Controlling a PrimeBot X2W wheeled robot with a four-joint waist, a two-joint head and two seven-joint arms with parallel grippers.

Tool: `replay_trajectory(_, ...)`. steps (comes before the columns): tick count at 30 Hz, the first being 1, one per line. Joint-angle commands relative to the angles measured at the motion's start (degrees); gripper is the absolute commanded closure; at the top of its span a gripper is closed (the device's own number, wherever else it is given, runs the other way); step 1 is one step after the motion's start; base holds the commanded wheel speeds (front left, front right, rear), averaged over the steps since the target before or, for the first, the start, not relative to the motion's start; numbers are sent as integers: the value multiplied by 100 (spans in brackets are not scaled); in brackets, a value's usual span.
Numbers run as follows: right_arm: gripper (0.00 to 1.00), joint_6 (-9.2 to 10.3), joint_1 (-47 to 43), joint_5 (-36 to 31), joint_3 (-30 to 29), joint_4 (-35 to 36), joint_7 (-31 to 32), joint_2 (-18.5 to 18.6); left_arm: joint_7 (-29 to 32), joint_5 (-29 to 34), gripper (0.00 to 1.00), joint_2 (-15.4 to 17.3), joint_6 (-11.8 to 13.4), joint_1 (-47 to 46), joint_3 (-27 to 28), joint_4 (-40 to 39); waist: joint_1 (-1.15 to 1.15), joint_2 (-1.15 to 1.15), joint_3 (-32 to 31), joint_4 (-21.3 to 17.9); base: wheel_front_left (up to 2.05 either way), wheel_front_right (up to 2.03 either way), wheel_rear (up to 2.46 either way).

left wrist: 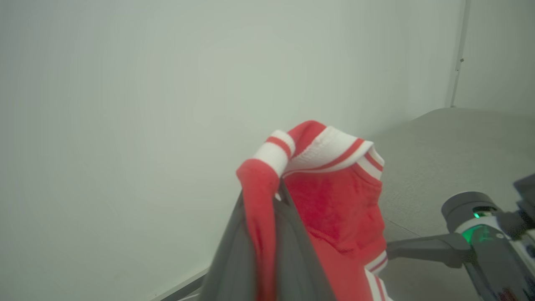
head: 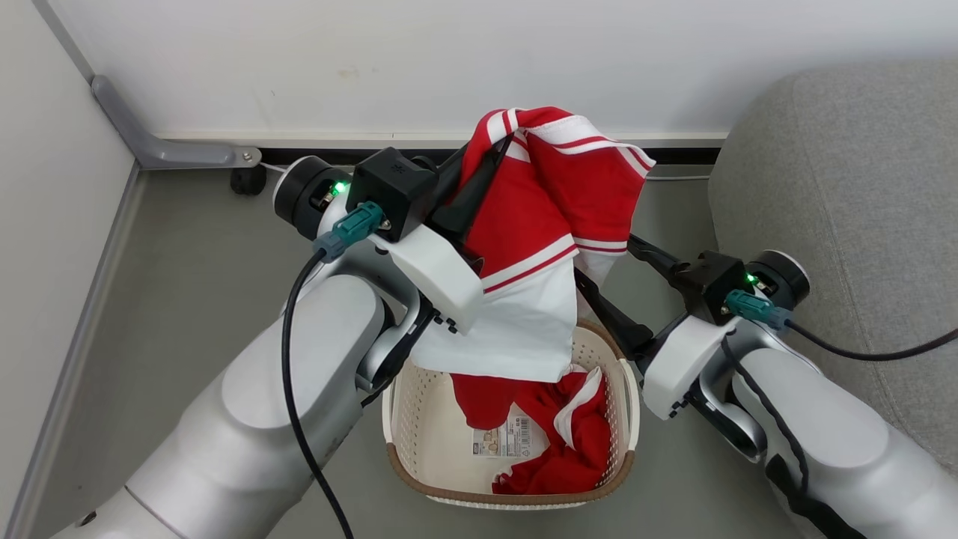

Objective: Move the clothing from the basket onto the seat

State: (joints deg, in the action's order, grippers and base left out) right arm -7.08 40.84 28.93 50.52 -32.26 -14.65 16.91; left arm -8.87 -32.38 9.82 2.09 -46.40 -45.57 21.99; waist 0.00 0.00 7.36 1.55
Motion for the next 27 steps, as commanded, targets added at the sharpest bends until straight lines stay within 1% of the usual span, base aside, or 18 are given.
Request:
replay_trajectory(1, 0, -41, 123, 93, 46, 20, -35, -81, -68, -47, 100, 99, 24, -353, 186, -115, 0, 0, 5, 16, 0, 0, 0)
replay_trajectory(3, 0, -41, 199, 182, 140, -125, -35, -176, -91, -55, 100, 77, 19, -339, 168, -103, 0, 0, -5, 38, 0, 0, 0)
replay_trajectory(4, 23, -41, 240, 214, 175, -184, -35, -213, -98, -60, 100, 64, 18, -333, 158, -100, 0, 0, 1, 50, 0, 0, 0)
replay_trajectory(5, 67, -41, 282, 236, 202, -234, -35, -240, -106, -64, 100, 50, 16, -332, 148, -98, 0, 0, 11, 64, 0, 0, 0)
replay_trajectory(6, 100, -41, 317, 256, 216, -274, -35, -264, -116, -64, 100, 37, 12, -333, 137, -94, 0, 0, 18, 77, 0, 0, 0)
replay_trajectory(11, 100, -41, 405, 364, 240, -338, -35, -305, -162, -79, 100, 3, 2, -333, 108, -43, 0, 0, 63, 107, 0, 0, 0)
replay_trajectory(22, 100, -41, 411, 366, 145, -200, -35, -274, -257, -65, 100, -3, -8, -364, 57, 61, 0, 0, 98, 4, 0, 0, 0)
replay_trajectory(23, 100, -41, 409, 363, 129, -186, -35, -274, -273, -56, 76, 0, -20, -370, 47, 62, 0, 0, 103, -3, 0, 0, 0)
replay_trajectory(25, 100, -41, 405, 359, 91, -159, -35, -269, -311, -51, 0, 0, -38, -368, 39, 67, 0, 0, 108, -13, 0, 0, 0)
replay_trajectory(27, 100, -41, 397, 349, 55, -133, -35, -260, -337, -66, 0, -6, -58, -353, 35, 87, 0, 0, 110, -20, 0, 0, 0)
